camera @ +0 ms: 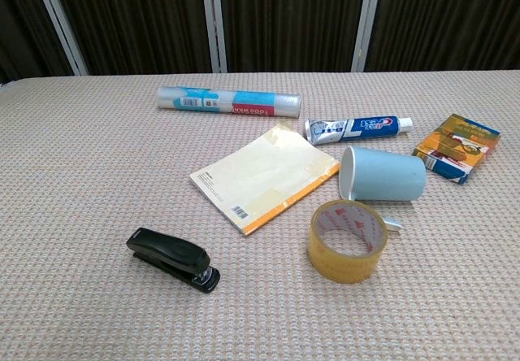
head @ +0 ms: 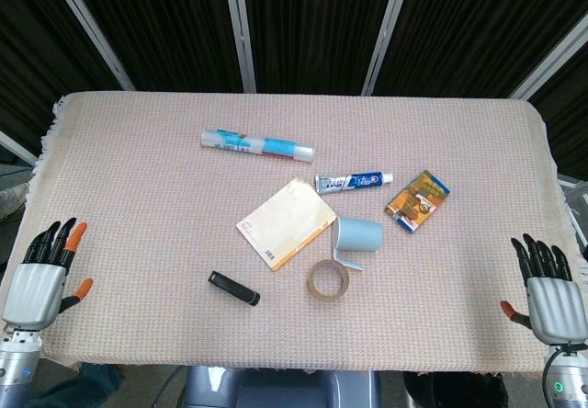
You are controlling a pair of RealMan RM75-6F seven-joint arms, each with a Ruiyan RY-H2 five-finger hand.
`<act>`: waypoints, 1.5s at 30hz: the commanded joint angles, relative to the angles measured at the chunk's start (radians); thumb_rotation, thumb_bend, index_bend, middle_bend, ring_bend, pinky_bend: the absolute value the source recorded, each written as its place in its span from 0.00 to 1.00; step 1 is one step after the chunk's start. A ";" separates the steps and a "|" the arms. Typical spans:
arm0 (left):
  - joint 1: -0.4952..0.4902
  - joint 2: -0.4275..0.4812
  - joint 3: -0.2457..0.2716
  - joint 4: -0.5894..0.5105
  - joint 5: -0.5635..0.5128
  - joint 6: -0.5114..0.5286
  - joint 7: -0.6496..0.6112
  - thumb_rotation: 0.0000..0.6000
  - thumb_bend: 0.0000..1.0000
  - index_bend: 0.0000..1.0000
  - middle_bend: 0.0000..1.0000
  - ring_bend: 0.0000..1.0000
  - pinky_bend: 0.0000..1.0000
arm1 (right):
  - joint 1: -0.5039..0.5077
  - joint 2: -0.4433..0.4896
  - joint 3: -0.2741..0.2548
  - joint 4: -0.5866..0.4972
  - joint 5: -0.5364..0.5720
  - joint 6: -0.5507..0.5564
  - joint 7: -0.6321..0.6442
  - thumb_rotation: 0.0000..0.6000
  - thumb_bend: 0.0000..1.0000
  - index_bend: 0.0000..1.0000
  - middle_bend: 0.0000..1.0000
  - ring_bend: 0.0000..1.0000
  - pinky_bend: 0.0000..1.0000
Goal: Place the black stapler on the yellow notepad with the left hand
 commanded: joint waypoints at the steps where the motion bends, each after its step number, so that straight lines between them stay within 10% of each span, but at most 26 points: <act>1: -0.001 -0.003 0.001 0.002 -0.003 -0.005 0.005 1.00 0.23 0.00 0.01 0.00 0.14 | 0.000 0.002 -0.001 -0.001 -0.005 0.003 0.002 1.00 0.11 0.00 0.00 0.00 0.00; 13: -0.046 -0.030 0.007 0.012 0.004 -0.082 -0.034 1.00 0.23 0.00 0.07 0.04 0.17 | 0.004 -0.002 -0.006 -0.002 -0.008 -0.004 -0.005 1.00 0.11 0.00 0.00 0.00 0.00; 27: -0.254 -0.190 0.021 0.038 0.018 -0.411 -0.156 1.00 0.23 0.10 0.16 0.11 0.22 | 0.015 -0.006 0.000 0.016 -0.019 -0.007 0.029 1.00 0.11 0.00 0.00 0.00 0.00; 45: -0.364 -0.350 0.042 0.161 0.115 -0.423 -0.253 1.00 0.24 0.19 0.25 0.17 0.21 | 0.003 0.009 -0.004 0.017 -0.050 0.027 0.074 1.00 0.11 0.00 0.00 0.00 0.00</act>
